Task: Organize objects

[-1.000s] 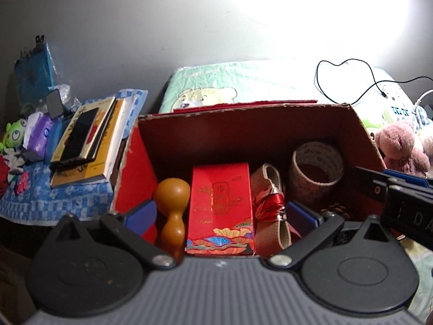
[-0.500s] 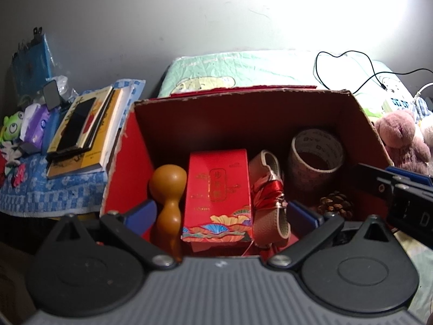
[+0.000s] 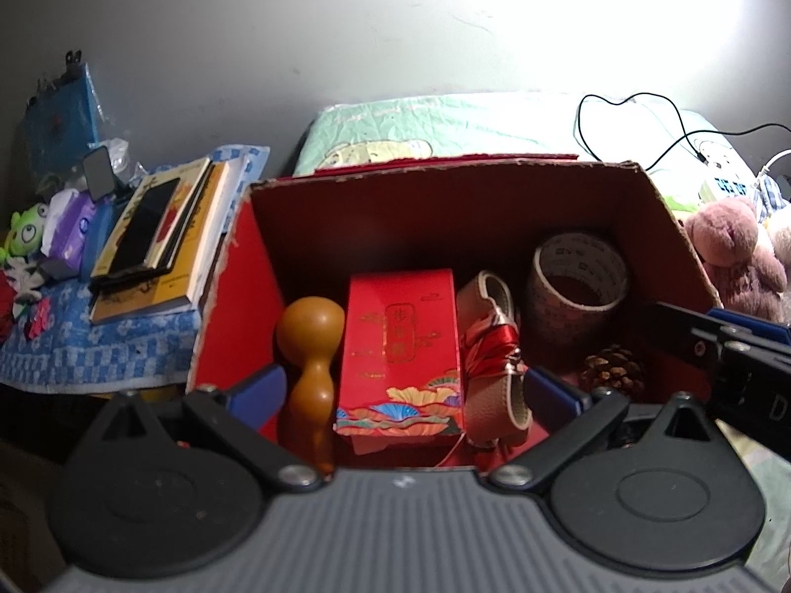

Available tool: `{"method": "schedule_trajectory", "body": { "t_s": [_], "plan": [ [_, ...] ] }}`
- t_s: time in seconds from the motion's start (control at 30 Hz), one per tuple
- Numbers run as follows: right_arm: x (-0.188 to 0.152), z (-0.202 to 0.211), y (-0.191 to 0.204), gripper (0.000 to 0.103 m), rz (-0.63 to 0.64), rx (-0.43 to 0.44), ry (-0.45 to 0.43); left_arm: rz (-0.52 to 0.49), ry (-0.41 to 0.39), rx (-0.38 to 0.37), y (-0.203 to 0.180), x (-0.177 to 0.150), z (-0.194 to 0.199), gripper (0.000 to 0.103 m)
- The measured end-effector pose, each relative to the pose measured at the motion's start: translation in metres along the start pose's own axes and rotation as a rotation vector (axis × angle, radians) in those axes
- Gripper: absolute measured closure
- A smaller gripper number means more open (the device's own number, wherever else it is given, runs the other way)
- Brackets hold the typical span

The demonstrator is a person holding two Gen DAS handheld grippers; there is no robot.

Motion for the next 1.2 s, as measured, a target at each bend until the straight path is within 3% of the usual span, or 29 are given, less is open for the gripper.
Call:
{"method": "schedule_trajectory", "body": {
  "t_s": [0.83, 1.07, 1.2],
  "plan": [
    [0.0004, 0.0008, 0.0003, 0.057, -0.001, 0.0, -0.003, -0.009, -0.006, -0.008, -0.002, -0.0005, -0.001, 0.001],
    [0.003, -0.0008, -0.0017, 0.057, -0.003, 0.0, -0.003, 0.009, -0.049, -0.017, 0.0012, 0.0016, 0.0032, 0.006],
    [0.0036, -0.0027, -0.0027, 0.057, -0.012, -0.002, -0.002, 0.036, -0.036, -0.036, 0.0049, 0.0034, 0.0018, 0.006]
  ]
}}
Point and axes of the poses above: each gripper's, at about its wrist camera, not at the fingertips, and z roughly against the way its jaws point, y to its left, x to its top, the point moved 1 cm from there along -z, roughly the way its jaws point, and after that the axes turned 9 degrees about x, right-handed, at the moved point
